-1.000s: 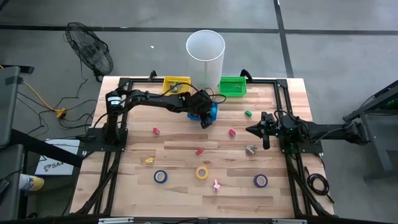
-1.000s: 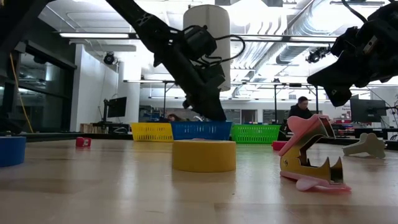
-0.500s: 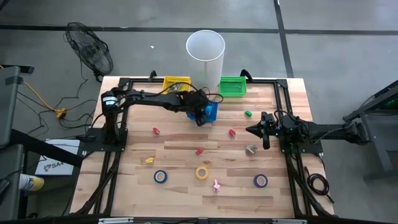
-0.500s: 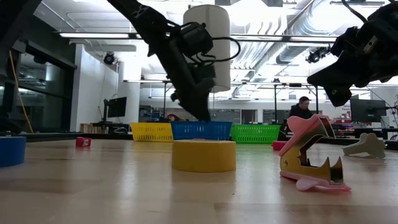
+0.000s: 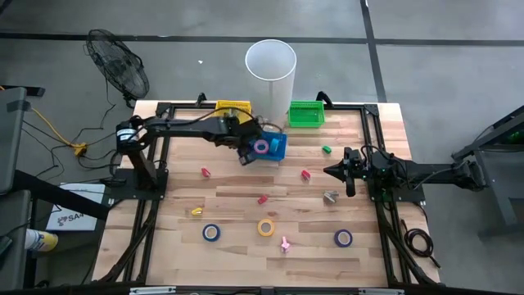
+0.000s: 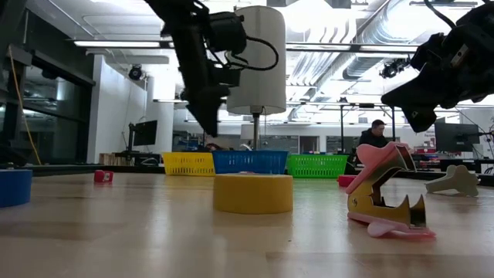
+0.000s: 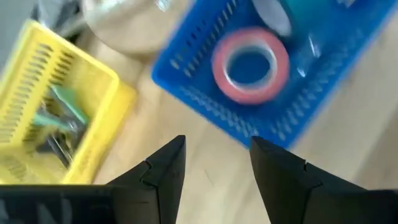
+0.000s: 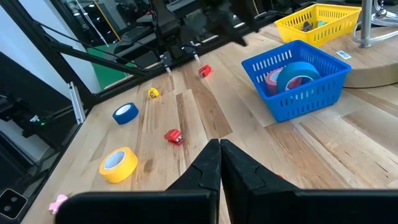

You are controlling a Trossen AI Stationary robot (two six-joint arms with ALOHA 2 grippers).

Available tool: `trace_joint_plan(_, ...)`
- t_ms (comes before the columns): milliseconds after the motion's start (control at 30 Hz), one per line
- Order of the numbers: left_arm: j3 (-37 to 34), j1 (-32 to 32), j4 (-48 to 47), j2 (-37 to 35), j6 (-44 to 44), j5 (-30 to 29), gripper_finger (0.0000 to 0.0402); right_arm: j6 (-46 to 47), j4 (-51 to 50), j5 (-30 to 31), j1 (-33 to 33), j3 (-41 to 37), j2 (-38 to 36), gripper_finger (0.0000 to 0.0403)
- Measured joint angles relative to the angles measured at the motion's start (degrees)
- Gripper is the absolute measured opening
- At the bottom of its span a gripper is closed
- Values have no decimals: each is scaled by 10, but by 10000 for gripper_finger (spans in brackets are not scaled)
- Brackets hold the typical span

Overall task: Pick and place Stapler, Stapler remover, tape
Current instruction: Put the blue tape into the blue basket

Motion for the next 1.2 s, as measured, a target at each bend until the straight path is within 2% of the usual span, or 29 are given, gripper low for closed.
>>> trace_joint_plan(267,-13,-73,-88,-13,-5,15,174,0,0,0,0,0,0,0)
trace_joint_plan(500,-54,-148,-176,-37,-87,16,174,0,0,0,0,0,0,0)
trace_joint_plan(900,-149,-309,-184,-77,-230,67,174,0,0,0,0,0,7,0)
trace_joint_plan(1200,-163,-427,-145,-77,-321,76,174,0,0,0,0,0,10,0)
